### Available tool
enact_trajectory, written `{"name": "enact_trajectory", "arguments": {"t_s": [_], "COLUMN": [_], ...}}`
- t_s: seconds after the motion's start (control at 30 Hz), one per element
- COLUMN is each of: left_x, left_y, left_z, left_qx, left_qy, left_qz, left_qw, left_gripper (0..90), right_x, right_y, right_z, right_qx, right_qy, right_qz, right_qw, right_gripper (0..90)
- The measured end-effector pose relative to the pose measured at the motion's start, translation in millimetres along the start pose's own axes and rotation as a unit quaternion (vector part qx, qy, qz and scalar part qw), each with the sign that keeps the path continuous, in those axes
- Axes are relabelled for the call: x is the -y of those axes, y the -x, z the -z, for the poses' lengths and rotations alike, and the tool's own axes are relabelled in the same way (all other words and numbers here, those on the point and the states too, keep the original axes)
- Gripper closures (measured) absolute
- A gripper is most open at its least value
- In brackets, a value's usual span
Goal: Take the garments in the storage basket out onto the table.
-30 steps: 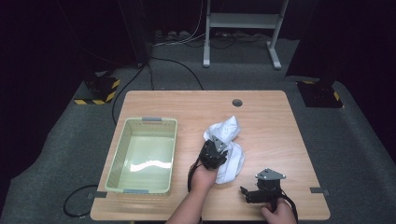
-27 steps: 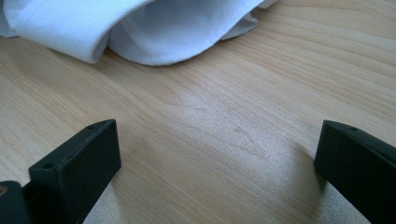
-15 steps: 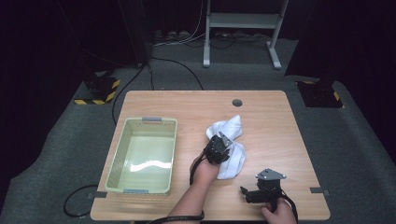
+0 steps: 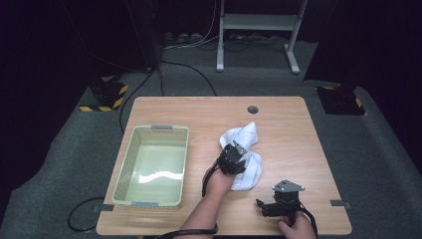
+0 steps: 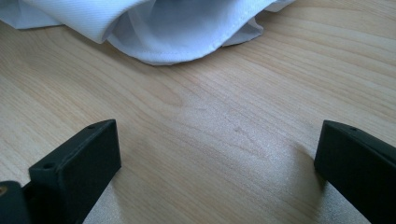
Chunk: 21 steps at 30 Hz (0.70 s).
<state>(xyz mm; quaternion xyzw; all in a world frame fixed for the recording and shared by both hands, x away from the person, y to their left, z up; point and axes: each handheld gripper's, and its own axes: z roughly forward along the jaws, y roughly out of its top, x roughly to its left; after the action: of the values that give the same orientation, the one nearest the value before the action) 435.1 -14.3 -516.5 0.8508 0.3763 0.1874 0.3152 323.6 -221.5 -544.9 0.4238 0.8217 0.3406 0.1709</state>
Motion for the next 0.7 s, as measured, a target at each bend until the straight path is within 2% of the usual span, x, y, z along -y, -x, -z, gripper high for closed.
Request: {"name": "enact_trajectory", "arguments": {"t_s": [0.1,0.3,0.47,0.7], "left_x": [1.4,3.3,2.9,2.6], "left_y": [-0.3,-1.9,-2.1,-8.3], "left_z": [0.6,3.7,10.4,22.3], "left_qx": [0.002,0.0,0.002,0.001], "left_qy": [0.002,0.006,0.015,0.034], "left_qz": [0.004,0.014,0.008,0.019], "left_qw": [1.0,0.9999,0.9998,0.9993], "left_gripper": [41.6,23.8,15.8,6.4], "right_x": [0.1,0.0,0.0,-0.1], "right_y": [0.2,-0.1,-0.3,-0.6], "right_z": [-0.1,-0.1,-0.1,-0.3], "right_qx": [0.0,0.0,0.0,-0.001], "right_qy": [0.0,0.0,0.0,0.0], "right_qz": [0.001,0.001,0.002,0.004], "right_qw": [1.0,1.0,1.0,1.0], "right_gripper": [0.2,0.2,0.2,0.2]}}
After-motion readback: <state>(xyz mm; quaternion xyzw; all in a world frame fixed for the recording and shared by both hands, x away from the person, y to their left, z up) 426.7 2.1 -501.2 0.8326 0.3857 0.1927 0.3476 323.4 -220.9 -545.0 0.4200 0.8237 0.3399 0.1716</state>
